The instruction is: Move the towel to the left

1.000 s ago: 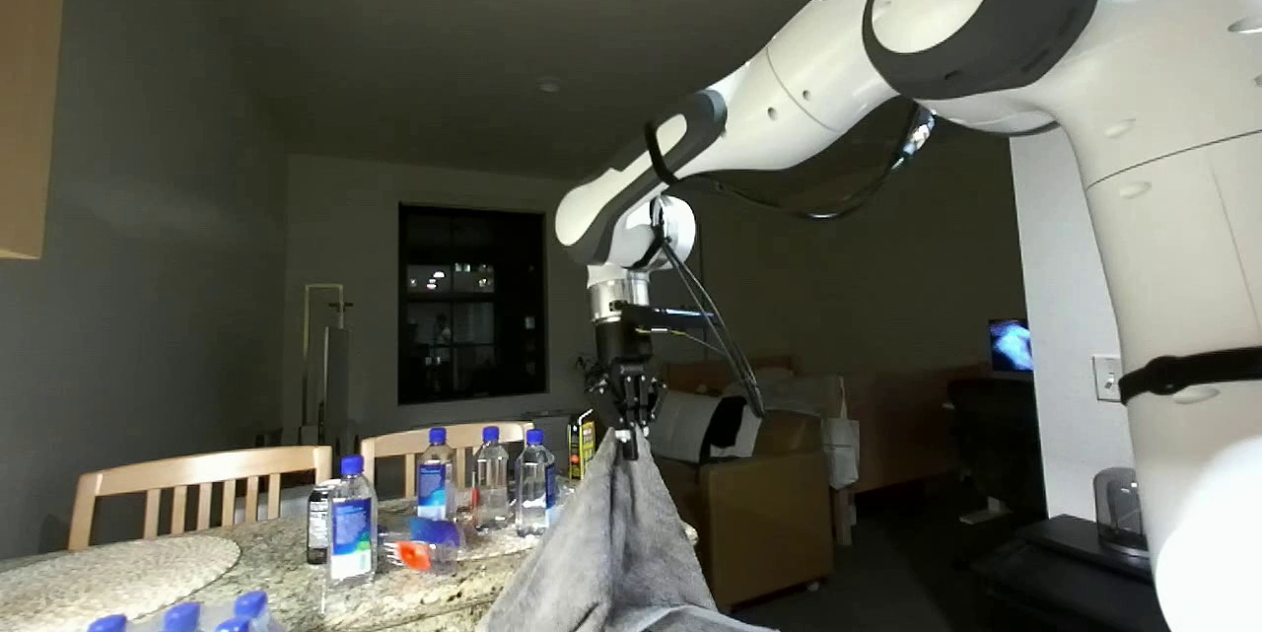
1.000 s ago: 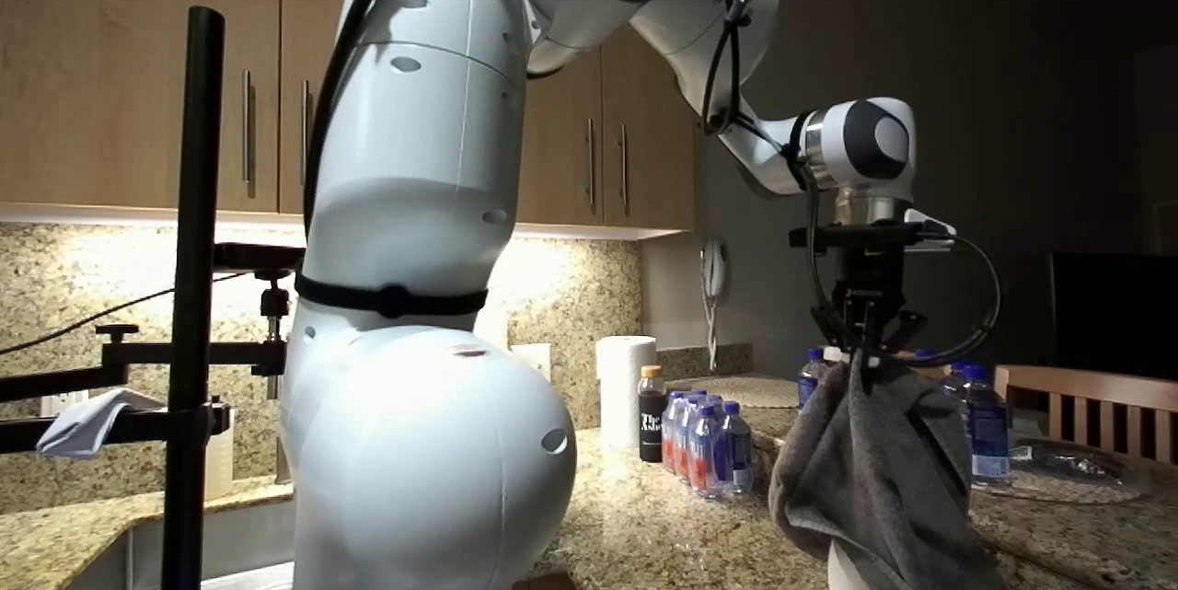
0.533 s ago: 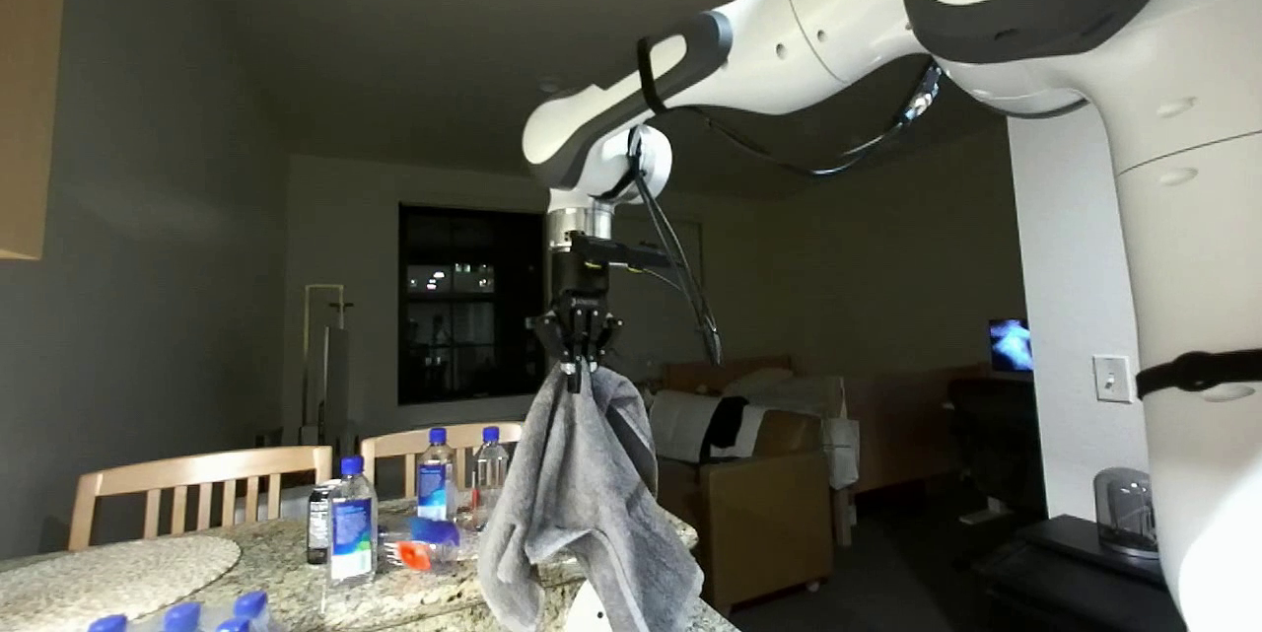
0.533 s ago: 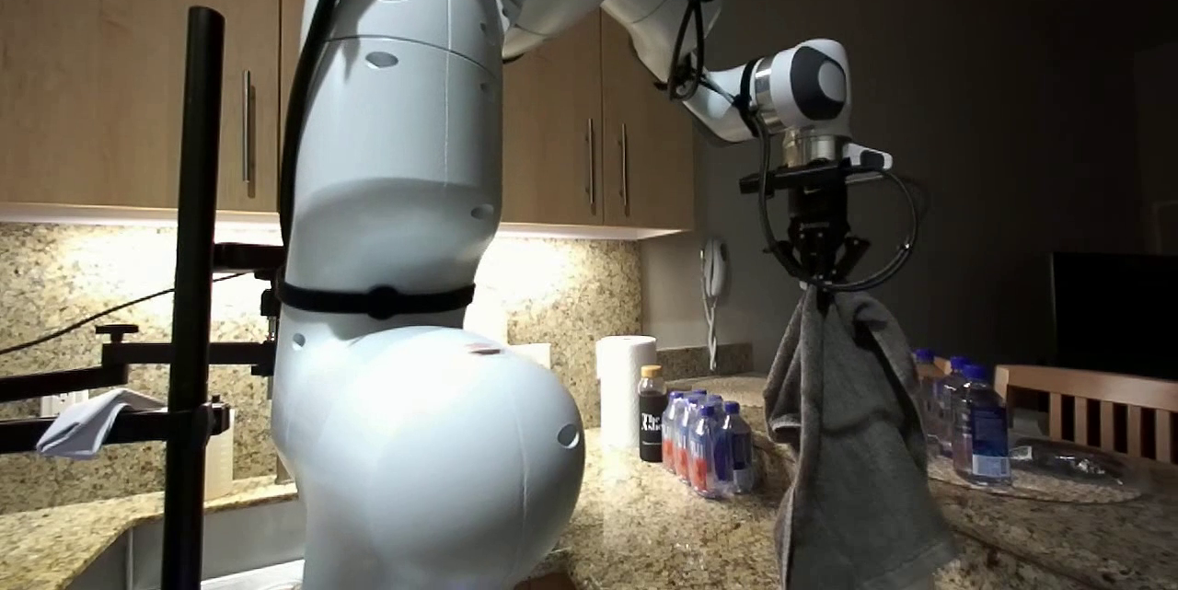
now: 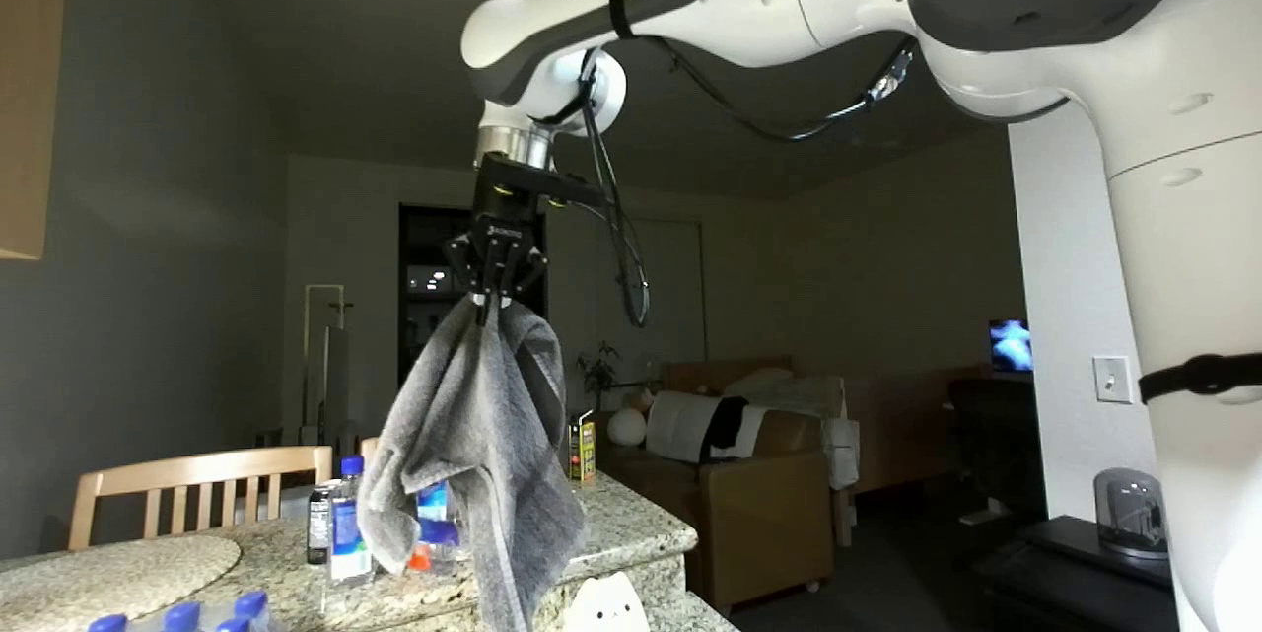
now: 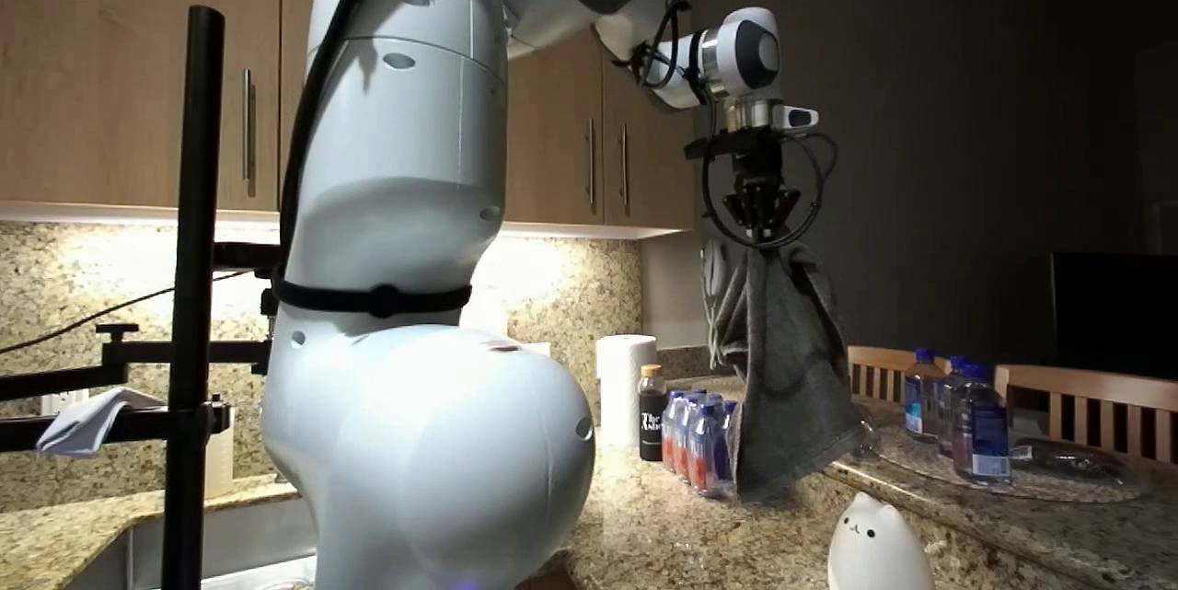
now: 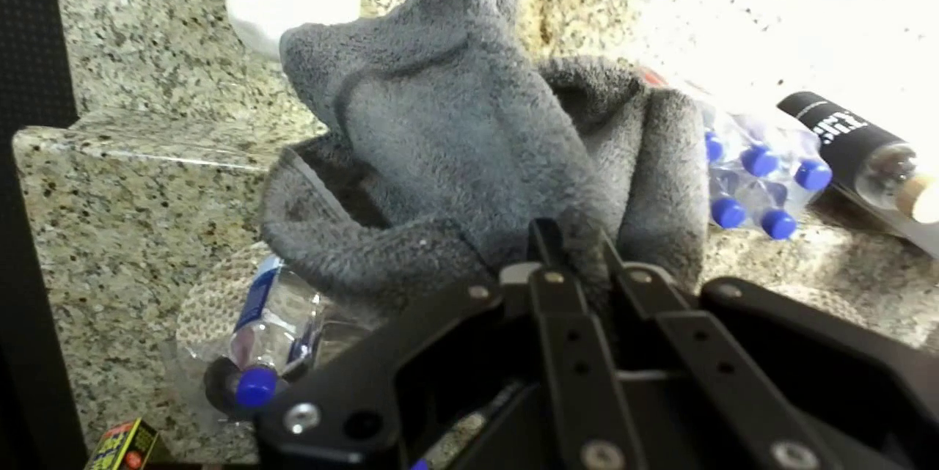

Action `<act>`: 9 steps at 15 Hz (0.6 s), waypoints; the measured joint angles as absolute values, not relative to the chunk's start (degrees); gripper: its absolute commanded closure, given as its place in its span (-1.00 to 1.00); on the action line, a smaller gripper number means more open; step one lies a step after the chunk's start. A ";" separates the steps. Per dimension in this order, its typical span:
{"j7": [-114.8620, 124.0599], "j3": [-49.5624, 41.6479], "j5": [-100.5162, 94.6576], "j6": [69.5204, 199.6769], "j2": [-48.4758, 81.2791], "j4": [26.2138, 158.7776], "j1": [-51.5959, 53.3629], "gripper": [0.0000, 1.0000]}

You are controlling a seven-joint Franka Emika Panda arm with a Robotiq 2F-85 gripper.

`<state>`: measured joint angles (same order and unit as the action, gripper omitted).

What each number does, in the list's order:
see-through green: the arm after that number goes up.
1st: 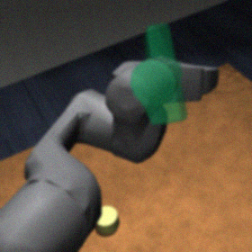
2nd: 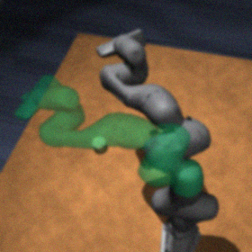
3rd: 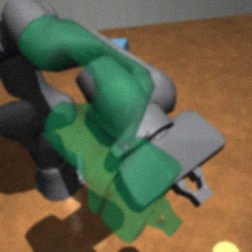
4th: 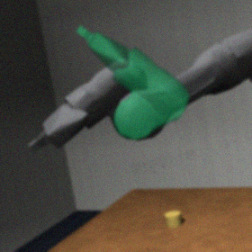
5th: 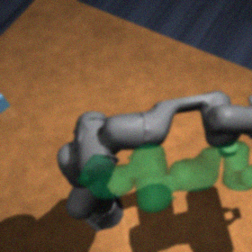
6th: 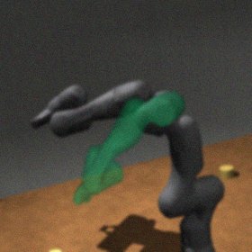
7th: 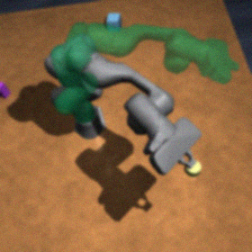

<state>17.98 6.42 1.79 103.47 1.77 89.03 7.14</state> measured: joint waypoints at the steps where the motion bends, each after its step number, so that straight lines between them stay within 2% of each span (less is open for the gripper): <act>1: 19.26 7.07 1.79 103.73 2.16 87.94 7.86 0.83; 9: 26.49 10.77 1.21 104.77 7.29 83.24 14.00 0.82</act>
<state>26.49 10.77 1.21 104.77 7.29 83.24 14.00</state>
